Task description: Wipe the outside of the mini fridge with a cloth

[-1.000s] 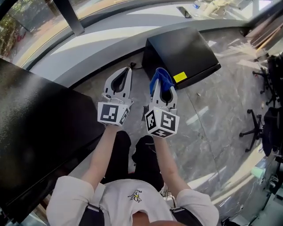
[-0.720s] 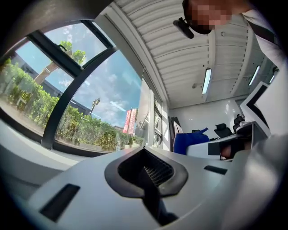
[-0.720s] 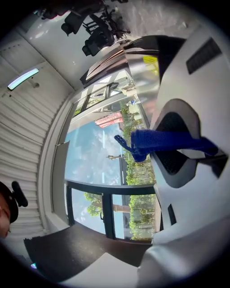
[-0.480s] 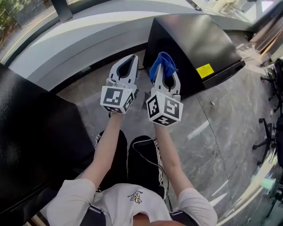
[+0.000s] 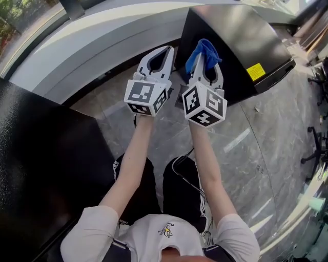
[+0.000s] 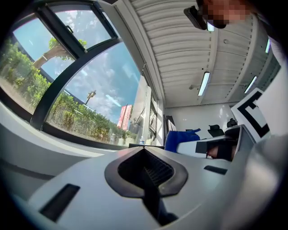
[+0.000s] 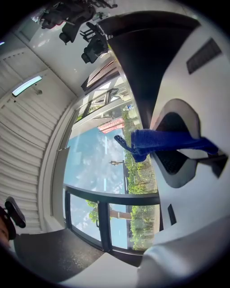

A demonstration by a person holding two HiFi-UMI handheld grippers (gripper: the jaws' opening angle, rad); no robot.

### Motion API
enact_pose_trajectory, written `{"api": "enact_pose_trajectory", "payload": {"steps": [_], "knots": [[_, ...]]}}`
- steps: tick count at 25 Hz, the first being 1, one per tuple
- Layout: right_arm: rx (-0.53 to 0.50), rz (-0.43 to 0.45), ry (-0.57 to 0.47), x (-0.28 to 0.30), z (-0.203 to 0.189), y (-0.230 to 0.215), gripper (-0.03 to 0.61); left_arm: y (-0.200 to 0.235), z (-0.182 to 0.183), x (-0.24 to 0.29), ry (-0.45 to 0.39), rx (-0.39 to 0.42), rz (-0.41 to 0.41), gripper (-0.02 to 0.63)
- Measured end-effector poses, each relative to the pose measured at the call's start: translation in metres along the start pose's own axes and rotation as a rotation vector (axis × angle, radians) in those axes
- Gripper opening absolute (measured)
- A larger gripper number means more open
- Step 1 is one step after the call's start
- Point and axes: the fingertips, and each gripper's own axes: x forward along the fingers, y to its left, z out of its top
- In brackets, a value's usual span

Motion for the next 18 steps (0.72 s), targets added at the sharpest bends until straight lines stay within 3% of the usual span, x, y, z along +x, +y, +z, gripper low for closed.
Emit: {"api": "enact_pose_trajectory", "payload": {"steps": [5,8,12,18], "knots": [[-0.021,-0.021,-0.024,0.015,0.001,0.003,0.062,0.020,-0.014,0.001,0.032,0.018,0.073,0.005],[0.004,-0.072,-0.021,0.034,-0.002,-0.003,0.062,0.042,0.001,0.018,0.014,0.033,0.099,0.005],[-0.052,-0.093,-0.030,0.062,-0.009,0.005,0.061,0.054,0.015,0.023,-0.041,0.027,0.052,0.005],[-0.156,-0.157,-0.042,0.110,-0.027,0.007,0.062,0.065,-0.011,0.019,-0.043,-0.007,0.011,0.005]]}}
